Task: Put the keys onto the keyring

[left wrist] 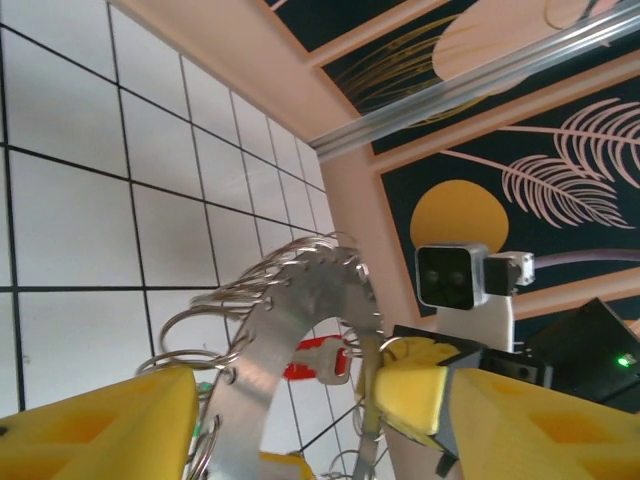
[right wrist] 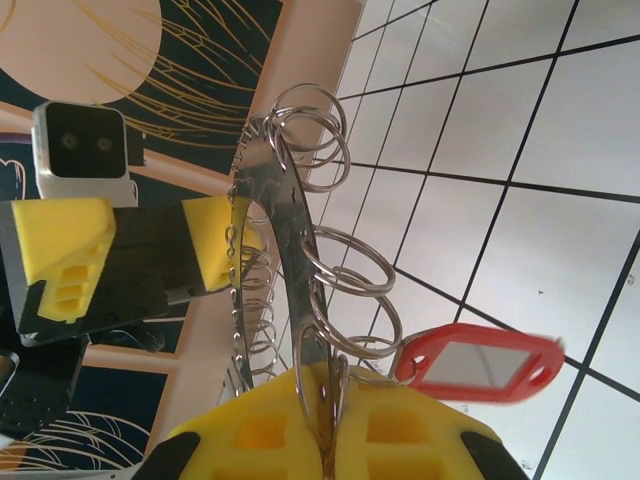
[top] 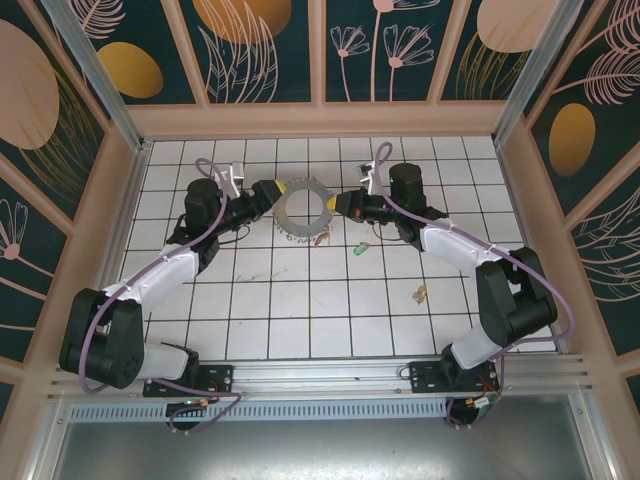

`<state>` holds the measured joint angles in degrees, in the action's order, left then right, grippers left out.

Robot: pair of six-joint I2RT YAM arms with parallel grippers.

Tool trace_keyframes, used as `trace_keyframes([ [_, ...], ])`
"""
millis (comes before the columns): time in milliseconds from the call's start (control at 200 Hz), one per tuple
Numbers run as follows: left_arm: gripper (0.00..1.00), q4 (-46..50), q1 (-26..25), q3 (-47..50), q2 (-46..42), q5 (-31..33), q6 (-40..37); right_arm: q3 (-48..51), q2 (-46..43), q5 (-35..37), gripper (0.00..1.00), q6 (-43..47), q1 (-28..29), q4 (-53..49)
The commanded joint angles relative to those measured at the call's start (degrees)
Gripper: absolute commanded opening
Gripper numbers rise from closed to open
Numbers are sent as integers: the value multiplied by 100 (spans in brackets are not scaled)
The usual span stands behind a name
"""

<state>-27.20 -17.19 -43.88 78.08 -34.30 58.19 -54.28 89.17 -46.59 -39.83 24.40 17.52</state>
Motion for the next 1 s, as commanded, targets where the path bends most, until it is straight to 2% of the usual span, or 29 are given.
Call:
trace_keyframes([
  [0, 65, -295, 11, -145, 103, -318, 101, -237, -296, -246, 3, -133, -14, 316],
  [145, 66, -188, 12, -141, 172, -349, 71, -293, -339, -275, 3, -191, -14, 389],
  [245, 74, 103, 14, -173, 163, -185, -81, -345, -358, -195, 3, -150, -13, 303],
  [375, 77, 466, 6, -235, 46, 126, -317, -407, -406, 93, 2, -45, -14, 54],
  [470, 77, 629, 12, -303, 28, 216, -416, -399, -395, -22, 2, -110, -14, 232],
  [555, 68, 514, 13, -355, 148, -49, -403, -399, -387, -117, 3, -212, -14, 377],
  [631, 55, 347, 16, -376, 211, -234, -356, -425, -382, -197, 3, -217, -15, 419],
  [746, 43, 143, 14, -376, 164, -350, -322, -430, -383, -201, 3, -168, -15, 409],
  [996, 22, 48, 12, -415, 2, -388, -449, -340, -425, -232, 5, -130, -8, 473],
])
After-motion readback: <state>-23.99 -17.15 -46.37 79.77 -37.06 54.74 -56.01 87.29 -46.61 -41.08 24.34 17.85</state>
